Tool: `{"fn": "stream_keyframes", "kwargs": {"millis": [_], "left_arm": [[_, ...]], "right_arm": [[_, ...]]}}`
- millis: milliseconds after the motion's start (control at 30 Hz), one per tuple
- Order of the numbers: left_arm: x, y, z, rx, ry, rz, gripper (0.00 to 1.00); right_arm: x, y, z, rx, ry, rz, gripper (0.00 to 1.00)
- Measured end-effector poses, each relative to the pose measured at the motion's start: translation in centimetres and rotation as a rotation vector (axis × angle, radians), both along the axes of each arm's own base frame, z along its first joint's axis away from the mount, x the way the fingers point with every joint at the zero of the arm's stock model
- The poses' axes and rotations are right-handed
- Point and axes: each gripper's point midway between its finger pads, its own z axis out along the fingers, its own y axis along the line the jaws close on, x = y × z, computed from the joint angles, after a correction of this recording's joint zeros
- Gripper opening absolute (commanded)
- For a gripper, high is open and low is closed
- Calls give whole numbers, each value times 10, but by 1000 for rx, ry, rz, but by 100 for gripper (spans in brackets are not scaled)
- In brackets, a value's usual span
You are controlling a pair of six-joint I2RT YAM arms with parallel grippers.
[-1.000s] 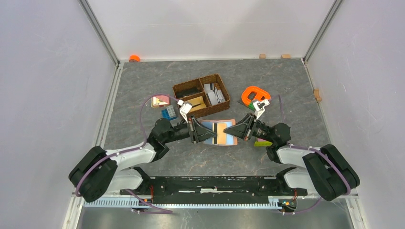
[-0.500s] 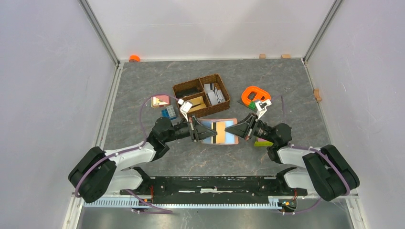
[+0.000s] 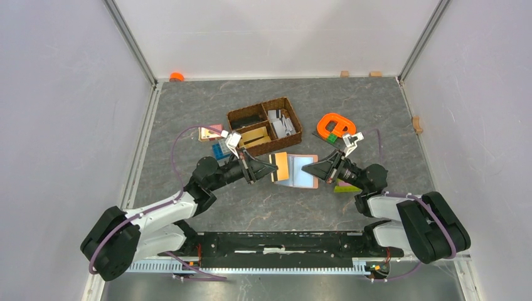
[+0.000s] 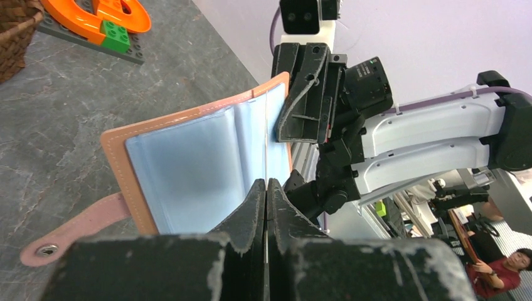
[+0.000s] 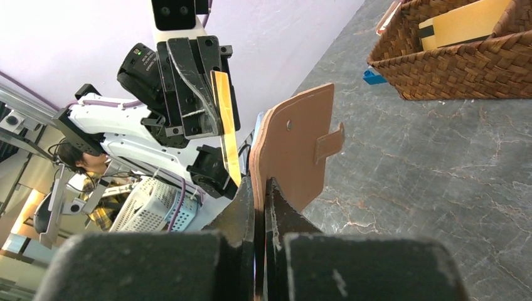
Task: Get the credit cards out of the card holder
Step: Remove the credit card from the card holder.
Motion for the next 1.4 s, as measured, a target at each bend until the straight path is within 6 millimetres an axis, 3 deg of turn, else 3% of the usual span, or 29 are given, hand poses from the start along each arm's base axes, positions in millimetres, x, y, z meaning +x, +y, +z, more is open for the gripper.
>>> {"fn": "stream_keyframes", "kwargs": {"millis": [633, 867, 1100, 1400], "left_arm": [[17, 8, -27, 81, 68, 97, 2], [42, 29, -31, 99, 113, 289, 2], [81, 60, -56, 115, 464, 650, 2], [104, 65, -58, 18, 718, 962, 2]], "right_arm": [[3, -4, -4, 5, 28, -19, 0], [16, -16, -10, -29, 30, -105, 0], [32, -37, -19, -110, 6, -248, 0], [41, -49, -43, -190, 61, -315, 0]]}}
